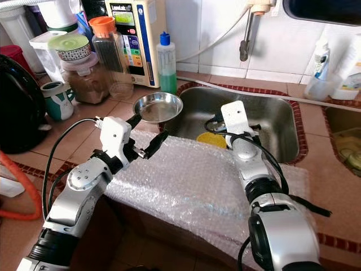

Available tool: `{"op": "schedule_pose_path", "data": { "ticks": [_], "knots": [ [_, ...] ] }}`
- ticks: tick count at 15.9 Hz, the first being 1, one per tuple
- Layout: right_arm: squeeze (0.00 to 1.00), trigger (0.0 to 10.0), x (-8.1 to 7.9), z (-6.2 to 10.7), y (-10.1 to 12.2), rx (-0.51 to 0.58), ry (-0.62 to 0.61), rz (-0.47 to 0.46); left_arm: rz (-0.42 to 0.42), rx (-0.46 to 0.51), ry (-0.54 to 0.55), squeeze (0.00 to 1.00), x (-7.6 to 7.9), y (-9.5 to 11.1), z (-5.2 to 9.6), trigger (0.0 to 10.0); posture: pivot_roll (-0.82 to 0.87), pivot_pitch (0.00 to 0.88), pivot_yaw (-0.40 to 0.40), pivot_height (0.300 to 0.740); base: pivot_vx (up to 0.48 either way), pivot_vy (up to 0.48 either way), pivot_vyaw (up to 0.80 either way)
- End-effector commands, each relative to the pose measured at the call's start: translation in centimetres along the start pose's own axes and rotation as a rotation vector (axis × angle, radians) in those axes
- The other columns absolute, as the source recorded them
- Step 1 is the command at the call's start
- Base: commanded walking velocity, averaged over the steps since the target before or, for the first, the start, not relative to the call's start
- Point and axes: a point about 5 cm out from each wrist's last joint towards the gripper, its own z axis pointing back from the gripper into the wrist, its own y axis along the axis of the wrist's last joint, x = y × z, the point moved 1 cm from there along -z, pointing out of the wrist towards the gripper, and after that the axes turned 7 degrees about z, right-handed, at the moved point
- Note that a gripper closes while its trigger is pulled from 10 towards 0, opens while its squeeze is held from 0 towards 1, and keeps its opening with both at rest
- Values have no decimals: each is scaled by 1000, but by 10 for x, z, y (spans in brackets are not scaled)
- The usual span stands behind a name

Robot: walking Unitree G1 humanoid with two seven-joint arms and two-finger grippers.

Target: Kitchen organization

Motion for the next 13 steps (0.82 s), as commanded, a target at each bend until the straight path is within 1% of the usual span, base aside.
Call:
{"op": "schedule_pose_path", "data": {
  "ticks": [1,5,8,9,10,11,12,13],
  "knots": [
    [1000,10000,-1,-4,7,-7,40,27,-5,-1,13,0,-5,3,2,10000,117,24,87,740,0,0,0],
    [1000,10000,-3,-5,11,-3,49,15,-4,-4,22,0,-6,2,4,10000,119,29,84,740,0,0,0],
    [1000,10000,-4,-5,9,-20,55,9,-3,-6,21,0,-5,1,4,10000,119,29,84,740,0,0,0],
    [180,10000,-5,-5,5,-46,71,-27,-4,-17,29,0,-5,-2,4,10000,117,32,84,740,0,0,0],
    [184,10000,-5,-4,3,-52,70,-67,-4,-23,38,0,-6,-3,5,10000,116,33,83,740,0,0,0],
    [373,10000,-5,-3,1,-47,73,-86,-6,-26,46,0,-7,-4,6,10000,114,33,83,740,0,0,0],
    [1000,10000,-5,-2,4,-10,73,-106,-7,-24,48,0,-8,-3,6,10000,112,35,82,740,0,0,0],
    [1000,10000,-7,-2,7,30,90,-130,-7,-22,49,0,-9,-2,5,10000,109,35,81,740,0,0,0]
  ]
}}
